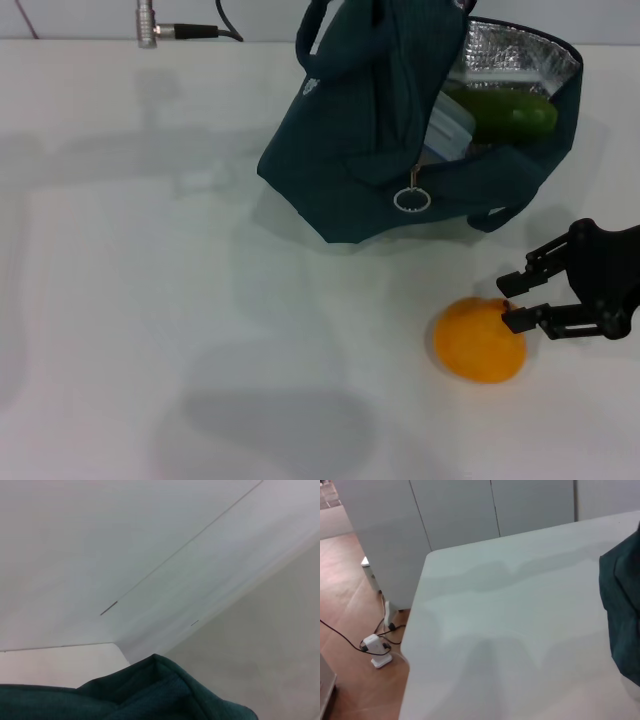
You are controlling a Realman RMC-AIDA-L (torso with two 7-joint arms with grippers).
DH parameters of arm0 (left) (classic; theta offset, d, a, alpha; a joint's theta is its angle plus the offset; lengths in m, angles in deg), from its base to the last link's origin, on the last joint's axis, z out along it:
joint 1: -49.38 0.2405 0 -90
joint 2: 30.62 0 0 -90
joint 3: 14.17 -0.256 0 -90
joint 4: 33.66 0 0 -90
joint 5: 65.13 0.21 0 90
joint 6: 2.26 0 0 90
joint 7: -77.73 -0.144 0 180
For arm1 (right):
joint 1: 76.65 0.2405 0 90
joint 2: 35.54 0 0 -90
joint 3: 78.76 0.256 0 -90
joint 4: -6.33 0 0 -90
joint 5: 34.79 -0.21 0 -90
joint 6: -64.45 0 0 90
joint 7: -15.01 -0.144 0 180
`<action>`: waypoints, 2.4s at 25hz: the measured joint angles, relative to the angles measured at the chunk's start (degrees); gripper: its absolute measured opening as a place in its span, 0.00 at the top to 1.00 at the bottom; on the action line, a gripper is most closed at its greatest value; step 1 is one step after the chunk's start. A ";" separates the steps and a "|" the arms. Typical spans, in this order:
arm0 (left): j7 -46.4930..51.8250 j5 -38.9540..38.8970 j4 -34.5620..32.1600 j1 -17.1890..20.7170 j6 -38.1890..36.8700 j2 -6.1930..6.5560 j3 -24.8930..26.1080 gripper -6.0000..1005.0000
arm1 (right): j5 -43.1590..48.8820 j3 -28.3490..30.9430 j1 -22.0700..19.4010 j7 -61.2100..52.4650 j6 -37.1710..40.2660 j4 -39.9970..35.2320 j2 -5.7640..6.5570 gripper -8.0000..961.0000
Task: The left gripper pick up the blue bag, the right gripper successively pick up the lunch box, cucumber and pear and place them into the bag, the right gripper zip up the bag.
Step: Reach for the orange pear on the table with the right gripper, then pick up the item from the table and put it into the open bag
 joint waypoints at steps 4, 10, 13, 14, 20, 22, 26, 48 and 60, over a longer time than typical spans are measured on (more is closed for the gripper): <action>0.00 0.00 -0.02 0.00 -0.06 0.00 0.00 0.95 | 0.18 -0.85 0.20 0.05 -0.42 0.02 -0.28 0.65; -0.08 0.00 -0.08 0.04 -0.14 0.00 0.00 0.95 | 0.26 -2.08 0.35 0.10 -1.75 0.44 -0.52 0.78; -0.19 0.00 -0.04 0.05 -0.15 0.00 -0.01 0.95 | 0.29 -2.10 0.39 0.16 -1.74 0.50 -0.52 0.86; -0.20 0.00 -0.03 0.06 -0.15 0.00 -0.01 0.95 | 0.30 -2.11 0.39 0.18 -1.66 0.50 -0.49 0.87; -0.23 0.00 0.01 0.09 -0.15 0.00 -0.01 0.95 | -0.25 -1.55 0.16 0.25 -1.49 0.22 -0.34 0.93; -0.24 0.00 0.03 0.09 -0.15 0.00 -0.01 0.95 | -0.95 -0.65 -0.01 0.30 -1.46 0.06 -0.25 0.95; -0.34 -0.02 0.05 0.17 -0.15 0.00 -0.01 0.95 | -2.59 3.10 -0.14 0.34 -0.78 -0.04 0.05 0.96; -1.14 0.03 0.07 0.61 0.21 0.15 -0.01 0.95 | -19.19 8.80 -0.63 0.59 2.52 -2.93 3.73 0.96; -0.31 0.22 0.06 0.34 -0.32 -0.30 -0.15 0.95 | -20.38 11.73 0.60 0.54 -4.83 -8.97 2.12 0.96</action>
